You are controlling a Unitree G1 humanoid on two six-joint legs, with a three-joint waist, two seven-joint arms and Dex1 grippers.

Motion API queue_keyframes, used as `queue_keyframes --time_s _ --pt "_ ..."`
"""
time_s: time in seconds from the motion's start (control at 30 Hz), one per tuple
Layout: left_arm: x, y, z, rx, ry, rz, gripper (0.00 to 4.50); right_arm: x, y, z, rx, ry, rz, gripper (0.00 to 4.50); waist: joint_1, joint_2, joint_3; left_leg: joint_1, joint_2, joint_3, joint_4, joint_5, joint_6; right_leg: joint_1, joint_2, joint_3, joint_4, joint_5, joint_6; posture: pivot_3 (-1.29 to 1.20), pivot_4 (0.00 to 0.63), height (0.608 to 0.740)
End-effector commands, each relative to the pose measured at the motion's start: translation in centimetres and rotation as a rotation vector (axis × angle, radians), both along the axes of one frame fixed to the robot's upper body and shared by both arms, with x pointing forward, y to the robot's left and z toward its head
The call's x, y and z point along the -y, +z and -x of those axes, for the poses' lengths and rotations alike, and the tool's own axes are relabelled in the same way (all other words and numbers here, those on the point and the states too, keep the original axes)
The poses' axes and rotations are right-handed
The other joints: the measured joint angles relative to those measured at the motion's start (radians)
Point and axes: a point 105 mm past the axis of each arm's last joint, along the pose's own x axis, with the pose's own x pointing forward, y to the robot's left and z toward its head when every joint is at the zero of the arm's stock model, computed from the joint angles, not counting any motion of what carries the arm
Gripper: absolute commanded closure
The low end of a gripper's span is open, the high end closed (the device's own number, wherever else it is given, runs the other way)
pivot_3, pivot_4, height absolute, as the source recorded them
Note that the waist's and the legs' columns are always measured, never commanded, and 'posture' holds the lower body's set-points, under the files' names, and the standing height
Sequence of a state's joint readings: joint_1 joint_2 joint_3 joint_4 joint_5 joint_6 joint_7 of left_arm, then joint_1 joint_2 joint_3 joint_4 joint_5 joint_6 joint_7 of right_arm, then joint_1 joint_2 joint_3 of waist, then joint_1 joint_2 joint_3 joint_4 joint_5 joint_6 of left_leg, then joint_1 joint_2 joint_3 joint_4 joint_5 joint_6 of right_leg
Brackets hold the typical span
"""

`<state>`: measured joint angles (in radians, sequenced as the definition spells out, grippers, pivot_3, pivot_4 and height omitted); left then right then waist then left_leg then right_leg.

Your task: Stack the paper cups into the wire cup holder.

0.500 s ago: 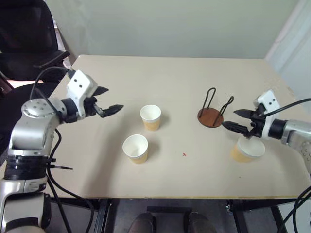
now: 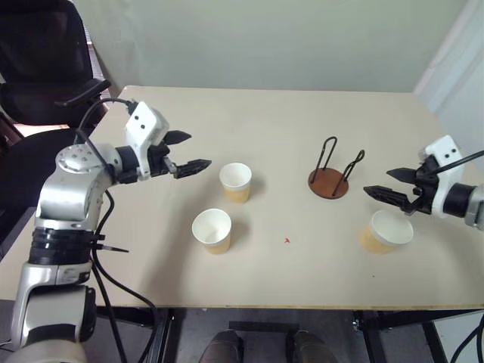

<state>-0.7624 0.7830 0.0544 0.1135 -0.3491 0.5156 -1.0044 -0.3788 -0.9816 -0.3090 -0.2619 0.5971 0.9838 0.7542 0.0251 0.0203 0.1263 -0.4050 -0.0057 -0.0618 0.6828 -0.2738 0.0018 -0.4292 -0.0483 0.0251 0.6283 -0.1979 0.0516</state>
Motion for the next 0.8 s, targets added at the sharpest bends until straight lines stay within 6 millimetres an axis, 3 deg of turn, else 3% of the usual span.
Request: queue_keyframes --time_s 0.03,0.5,0.8 --pt "1.8 1.3 0.6 0.038 -0.12 -0.015 0.03 0.0 1.9 0.9 0.047 -0.006 0.017 0.23 0.0 0.0 0.0 0.0 0.0 0.0 0.0 0.0 0.0 0.0 0.0 0.0 0.0 0.0 0.0 0.0 0.15 0.74" --pt "3.1 0.1 1.0 0.029 -0.164 -0.008 0.03 -0.5 0.6 0.2 -0.009 -0.013 0.016 0.23 -0.001 0.0 0.0 0.0 0.0 0.0 0.0 0.0 0.0 0.0 0.001 0.0 0.0 0.0 0.001 0.0 0.15 0.74" --pt "2.8 0.0 0.8 0.037 -0.144 -0.014 0.03 -1.8 -1.1 -2.2 -0.016 -0.012 -0.028 0.23 -0.002 0.0 0.0 0.0 0.001 0.0 0.0 0.001 0.001 0.0 0.001 0.0 0.0 0.001 0.001 0.0 0.15 0.74"
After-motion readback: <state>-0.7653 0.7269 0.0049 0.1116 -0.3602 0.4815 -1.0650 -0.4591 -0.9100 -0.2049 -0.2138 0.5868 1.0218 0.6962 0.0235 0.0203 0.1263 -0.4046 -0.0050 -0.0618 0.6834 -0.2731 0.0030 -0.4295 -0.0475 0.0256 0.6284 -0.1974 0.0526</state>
